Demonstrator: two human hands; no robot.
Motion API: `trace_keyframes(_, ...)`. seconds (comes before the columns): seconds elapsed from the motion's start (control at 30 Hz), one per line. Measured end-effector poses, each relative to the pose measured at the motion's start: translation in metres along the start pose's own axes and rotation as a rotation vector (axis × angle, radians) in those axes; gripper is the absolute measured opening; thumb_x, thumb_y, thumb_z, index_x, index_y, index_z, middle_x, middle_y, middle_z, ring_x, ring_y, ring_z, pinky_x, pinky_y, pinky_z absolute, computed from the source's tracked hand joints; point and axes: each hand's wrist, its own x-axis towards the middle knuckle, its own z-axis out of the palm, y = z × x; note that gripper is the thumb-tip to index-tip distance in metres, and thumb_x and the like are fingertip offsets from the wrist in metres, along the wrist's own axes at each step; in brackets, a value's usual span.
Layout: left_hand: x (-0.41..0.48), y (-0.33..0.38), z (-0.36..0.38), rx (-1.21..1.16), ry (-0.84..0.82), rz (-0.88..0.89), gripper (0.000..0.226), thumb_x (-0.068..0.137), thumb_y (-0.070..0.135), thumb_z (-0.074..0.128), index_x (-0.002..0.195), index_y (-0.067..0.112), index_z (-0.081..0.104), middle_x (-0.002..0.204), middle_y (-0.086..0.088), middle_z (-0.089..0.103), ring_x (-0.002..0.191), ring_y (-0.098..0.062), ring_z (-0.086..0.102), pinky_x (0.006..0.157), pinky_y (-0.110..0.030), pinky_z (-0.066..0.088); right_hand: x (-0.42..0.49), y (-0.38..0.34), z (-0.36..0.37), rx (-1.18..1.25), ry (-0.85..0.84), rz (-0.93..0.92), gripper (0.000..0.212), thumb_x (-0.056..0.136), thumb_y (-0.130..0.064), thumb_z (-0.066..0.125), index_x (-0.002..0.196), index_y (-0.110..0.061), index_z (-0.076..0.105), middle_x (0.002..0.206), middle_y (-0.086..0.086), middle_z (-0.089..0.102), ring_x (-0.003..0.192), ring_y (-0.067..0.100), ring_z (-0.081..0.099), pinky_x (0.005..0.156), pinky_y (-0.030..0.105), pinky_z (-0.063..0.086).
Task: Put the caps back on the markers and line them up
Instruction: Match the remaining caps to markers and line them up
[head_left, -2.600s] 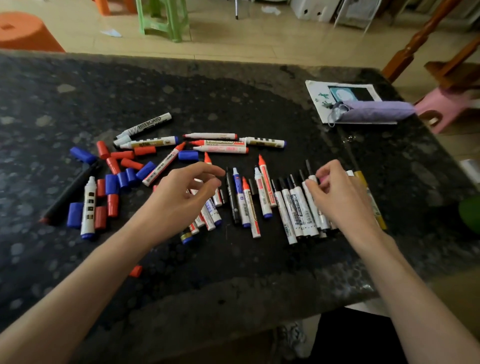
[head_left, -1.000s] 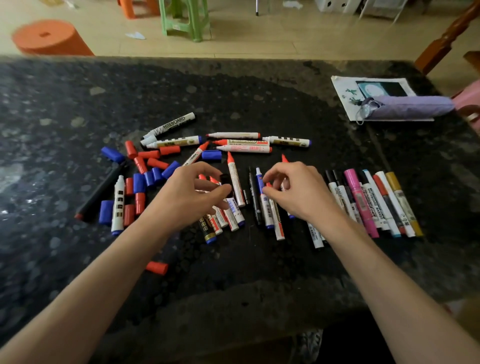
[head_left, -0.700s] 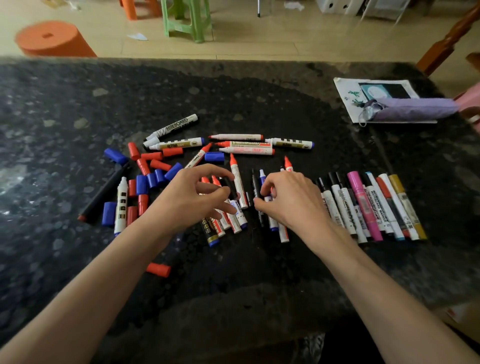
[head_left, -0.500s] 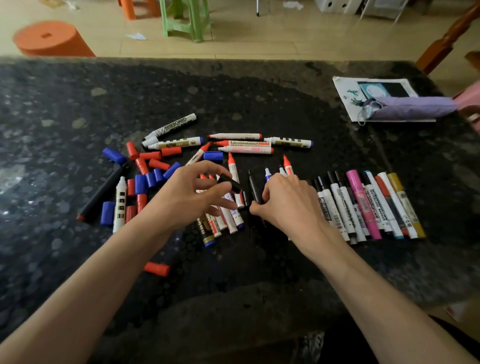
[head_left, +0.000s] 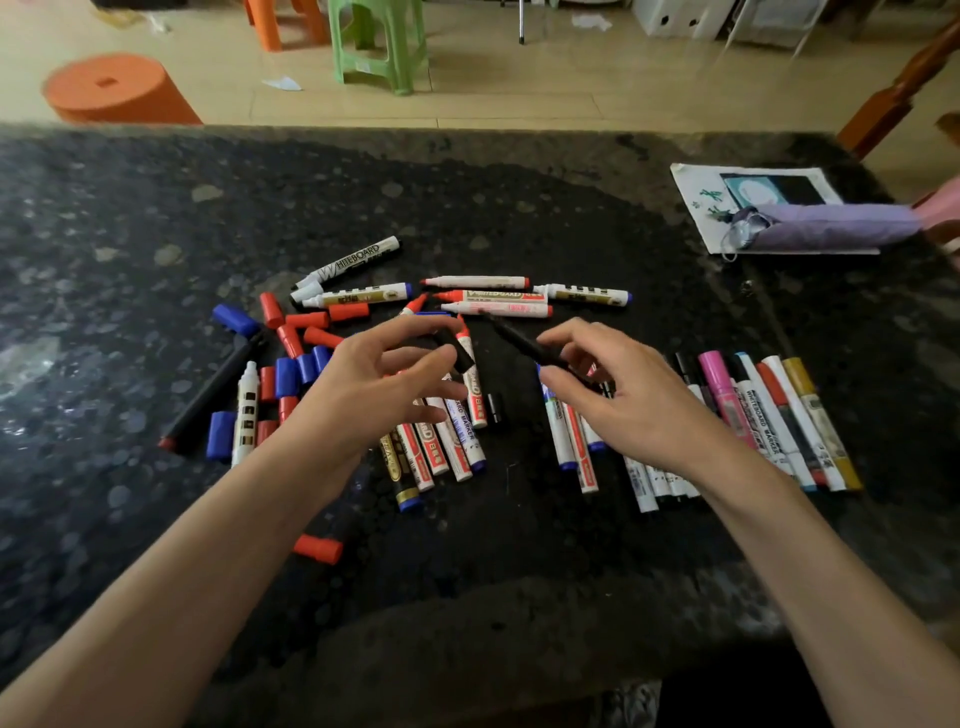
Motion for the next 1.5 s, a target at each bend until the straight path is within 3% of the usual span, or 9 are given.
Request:
trace_keyframes(0.17, 0.003, 0.001, -0.001, -0.069, 0.063, -0.062, 0.030, 0.099, 0.025, 0.064, 0.127, 0.014, 0.064, 0.102, 0.004, 0.079, 0.094, -0.017, 0.077, 0.069, -0.023, 0.060, -0.003, 0.010, 0.002, -0.050, -0.042, -0.045, 0.020, 0.104, -0.030, 0.059, 0.122, -0.039, 0.060, 0.103, -0.010, 0.052, 0.105, 0.006, 0.052, 0.089, 0.030, 0.041)
trace_keyframes(0.4, 0.004, 0.000, -0.001, -0.061, 0.079, -0.086, 0.033, 0.097, 0.026, 0.067, 0.127, 0.014, 0.063, 0.102, 0.007, 0.079, 0.094, -0.016, 0.077, 0.074, -0.028, 0.053, -0.001, 0.008, 0.000, -0.112, -0.009, -0.061, 0.025, 0.105, -0.029, 0.057, 0.129, -0.036, 0.060, 0.102, -0.011, 0.048, 0.103, 0.006, 0.048, 0.082, 0.018, 0.035)
trace_keyframes(0.6, 0.004, -0.001, 0.000, -0.079, 0.073, -0.100, 0.029, 0.096, 0.025, 0.069, 0.123, 0.015, 0.065, 0.100, 0.007, 0.079, 0.093, -0.016, 0.077, 0.068, -0.024, 0.055, 0.000, 0.005, 0.001, -0.117, 0.021, -0.091, 0.027, 0.105, -0.026, 0.057, 0.130, -0.035, 0.060, 0.104, -0.011, 0.051, 0.102, 0.006, 0.053, 0.086, 0.029, 0.044)
trace_keyframes(0.93, 0.005, -0.006, -0.001, 0.456, 0.131, 0.191, 0.011, 0.093, 0.023, 0.073, 0.099, 0.032, 0.073, 0.079, 0.006, 0.077, 0.073, -0.005, 0.074, 0.068, -0.013, 0.051, 0.002, 0.004, 0.013, -0.088, 0.111, -0.229, 0.031, 0.104, -0.020, 0.060, 0.134, -0.023, 0.068, 0.100, -0.011, 0.057, 0.095, 0.010, 0.058, 0.083, 0.027, 0.046)
trace_keyframes(1.1, 0.003, -0.008, -0.001, 0.484, 0.157, 0.275, 0.016, 0.094, 0.017, 0.072, 0.103, 0.029, 0.076, 0.069, 0.006, 0.074, 0.054, 0.002, 0.061, 0.055, -0.010, 0.044, 0.000, 0.004, 0.018, -0.072, 0.178, -0.278, 0.030, 0.103, -0.017, 0.061, 0.131, -0.018, 0.071, 0.095, -0.010, 0.059, 0.086, 0.009, 0.058, 0.077, 0.029, 0.048)
trace_keyframes(1.2, 0.001, -0.008, -0.001, 0.455, 0.182, 0.297, 0.017, 0.093, 0.011, 0.073, 0.102, 0.023, 0.078, 0.068, 0.006, 0.074, 0.061, 0.001, 0.067, 0.060, -0.007, 0.047, -0.001, 0.002, 0.022, -0.055, 0.203, -0.275, 0.030, 0.102, -0.018, 0.060, 0.129, -0.017, 0.072, 0.089, -0.014, 0.055, 0.081, 0.002, 0.053, 0.075, 0.024, 0.043)
trace_keyframes(1.33, 0.000, -0.011, -0.003, 0.456, 0.168, 0.298, 0.018, 0.093, 0.008, 0.071, 0.104, 0.020, 0.078, 0.071, 0.004, 0.075, 0.070, -0.005, 0.072, 0.068, -0.009, 0.052, -0.002, -0.003, 0.026, -0.066, 0.181, -0.239, 0.030, 0.102, -0.022, 0.059, 0.128, -0.018, 0.072, 0.082, -0.022, 0.049, 0.077, -0.005, 0.050, 0.072, 0.014, 0.036)
trace_keyframes(1.43, 0.003, -0.014, -0.006, 0.507, 0.124, 0.294, 0.019, 0.095, 0.011, 0.069, 0.106, 0.025, 0.076, 0.071, 0.006, 0.074, 0.071, -0.004, 0.072, 0.068, -0.013, 0.053, -0.003, -0.006, 0.020, -0.081, 0.081, -0.199, 0.028, 0.104, -0.025, 0.061, 0.130, -0.022, 0.070, 0.089, -0.020, 0.057, 0.084, -0.001, 0.055, 0.076, 0.022, 0.042)
trace_keyframes(1.5, 0.007, -0.016, -0.002, 0.564, 0.091, 0.288, 0.018, 0.097, 0.016, 0.067, 0.109, 0.028, 0.074, 0.076, 0.005, 0.073, 0.073, -0.007, 0.071, 0.071, -0.026, 0.057, -0.004, -0.010, 0.015, -0.100, 0.031, -0.185, 0.024, 0.104, -0.033, 0.061, 0.126, -0.030, 0.069, 0.094, -0.018, 0.064, 0.089, 0.002, 0.059, 0.079, 0.030, 0.049)
